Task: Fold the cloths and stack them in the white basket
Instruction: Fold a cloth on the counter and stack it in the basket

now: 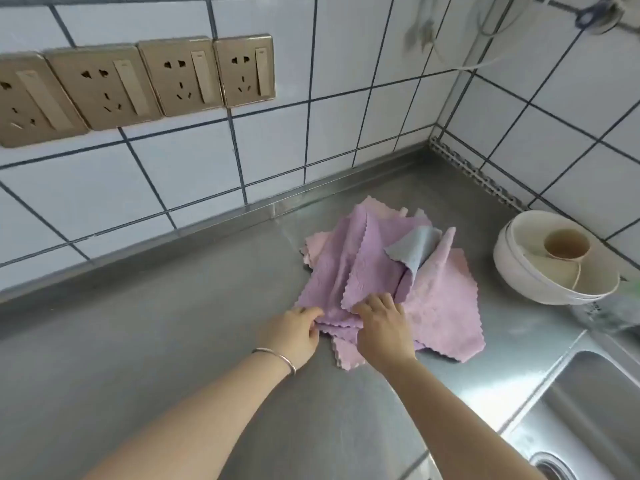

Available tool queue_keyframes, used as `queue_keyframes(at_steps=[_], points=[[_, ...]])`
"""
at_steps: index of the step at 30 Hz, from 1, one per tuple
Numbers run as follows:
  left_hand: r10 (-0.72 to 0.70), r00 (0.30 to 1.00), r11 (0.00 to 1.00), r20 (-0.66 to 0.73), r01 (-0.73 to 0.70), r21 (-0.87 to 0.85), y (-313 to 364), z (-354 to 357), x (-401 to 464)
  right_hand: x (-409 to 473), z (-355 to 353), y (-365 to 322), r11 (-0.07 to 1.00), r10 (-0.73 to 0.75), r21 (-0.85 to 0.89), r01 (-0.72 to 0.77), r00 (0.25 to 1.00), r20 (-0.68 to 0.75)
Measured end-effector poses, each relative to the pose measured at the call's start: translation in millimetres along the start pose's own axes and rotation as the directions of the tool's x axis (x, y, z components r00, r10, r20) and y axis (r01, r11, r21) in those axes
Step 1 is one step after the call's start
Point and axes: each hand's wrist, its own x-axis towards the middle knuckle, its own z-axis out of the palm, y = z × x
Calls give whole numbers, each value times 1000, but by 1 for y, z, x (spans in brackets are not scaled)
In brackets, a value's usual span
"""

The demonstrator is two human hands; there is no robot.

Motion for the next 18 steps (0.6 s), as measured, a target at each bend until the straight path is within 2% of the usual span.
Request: queue_keyframes(at_steps=[2, 5, 8, 10, 18], points=[[23, 999, 999, -30, -25, -45, 2, 6, 17, 5, 2, 13, 999, -33, -35, 31, 998, -58], [87, 995, 996, -54, -86, 19, 5, 14, 36, 12, 13, 34, 990, -54, -131, 42, 994, -90], [326, 936, 939, -133, -303, 165, 3, 23, 46, 17, 17, 42, 980, -77, -191, 59, 993, -88], [411, 896, 900, -168, -370, 231, 5, 31, 52, 20, 16, 47, 982, -120, -164, 96, 982, -143], [459, 839, 887, -292, -413, 209, 23, 19, 62, 25, -11, 37, 960, -248, 54, 276, 922, -297]])
